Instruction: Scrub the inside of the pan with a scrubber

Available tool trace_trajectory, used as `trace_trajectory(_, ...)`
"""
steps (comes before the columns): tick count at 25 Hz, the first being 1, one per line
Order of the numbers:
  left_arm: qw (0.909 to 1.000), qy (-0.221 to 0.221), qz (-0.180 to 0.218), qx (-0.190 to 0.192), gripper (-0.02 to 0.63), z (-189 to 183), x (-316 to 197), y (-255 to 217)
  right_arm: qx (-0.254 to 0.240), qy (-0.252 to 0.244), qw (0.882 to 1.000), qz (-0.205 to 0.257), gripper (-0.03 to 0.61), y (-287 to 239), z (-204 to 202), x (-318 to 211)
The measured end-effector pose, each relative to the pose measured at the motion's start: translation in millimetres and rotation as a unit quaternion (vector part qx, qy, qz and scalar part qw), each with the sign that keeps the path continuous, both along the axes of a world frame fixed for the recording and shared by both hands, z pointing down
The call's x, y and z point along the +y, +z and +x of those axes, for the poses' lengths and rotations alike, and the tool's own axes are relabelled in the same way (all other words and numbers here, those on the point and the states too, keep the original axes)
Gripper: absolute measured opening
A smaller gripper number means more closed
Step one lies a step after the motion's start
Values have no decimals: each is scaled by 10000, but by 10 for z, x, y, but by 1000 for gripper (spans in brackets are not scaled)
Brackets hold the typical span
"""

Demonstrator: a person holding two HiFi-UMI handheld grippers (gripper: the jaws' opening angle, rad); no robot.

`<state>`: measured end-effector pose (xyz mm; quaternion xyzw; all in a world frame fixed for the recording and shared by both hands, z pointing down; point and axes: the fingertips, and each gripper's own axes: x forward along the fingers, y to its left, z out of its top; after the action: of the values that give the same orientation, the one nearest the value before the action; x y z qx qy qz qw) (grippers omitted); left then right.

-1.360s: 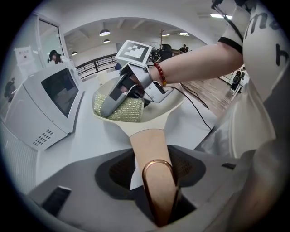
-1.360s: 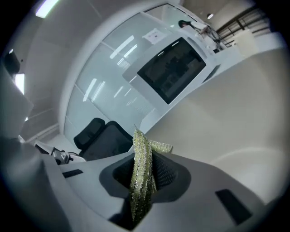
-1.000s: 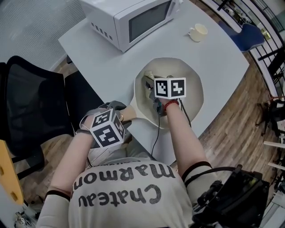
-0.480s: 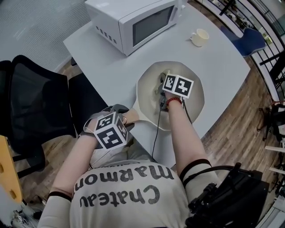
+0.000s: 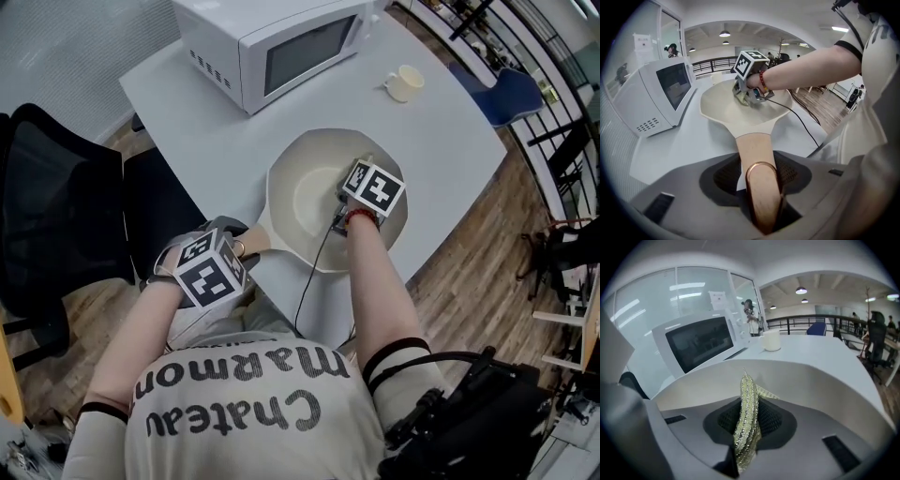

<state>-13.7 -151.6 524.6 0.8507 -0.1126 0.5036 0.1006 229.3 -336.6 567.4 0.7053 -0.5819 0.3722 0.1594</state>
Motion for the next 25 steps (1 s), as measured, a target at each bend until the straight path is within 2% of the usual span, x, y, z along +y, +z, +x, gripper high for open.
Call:
trace_trajectory(5,9999,-141,-39,31,207,5,0,-47,780,255,9965,133,55,-238,287,137)
trace_trajectory(10,9997,-197,-104,142,202,6,33,-64,911,489,9943,244,55,-330,461,276)
trace_trajectory(13,9998,-129,-43,138,201,36,52,-65,522,545,9956,564,55,-355,473,319)
trace_trajectory(14,9999,-112,-21,127,201,42,55,-59,229,376,9966,701,55,-364,389,311)
trace_trajectory(16,9999,-94,14,103,201,41,46,-50,-649,-393,9924,965,55,-439,11,281)
trace_trajectory(17,9999,-93,32,94,201,36,33,-49,-1253,-925,9818,1084,55,-519,-270,281)
trace_trajectory(18,9999,-91,51,85,201,29,20,-48,-1943,-1475,9629,1156,56,-619,-584,309)
trace_trajectory(20,9999,-82,69,71,202,16,13,-39,-3223,-2458,9083,1036,56,-801,-1201,464)
trace_trajectory(21,9999,-84,61,75,204,13,23,-33,-3617,-2839,8837,874,55,-847,-1452,568)
trace_trajectory(22,9999,-91,43,87,204,15,38,-28,-3798,-3145,8671,703,57,-858,-1649,664)
trace_trajectory(23,9999,-98,24,97,206,17,52,-27,-3822,-3382,8582,549,57,-842,-1797,737)
trace_trajectory(25,9999,-89,27,84,206,16,53,-38,-3704,-3633,8544,299,56,-764,-1985,802)
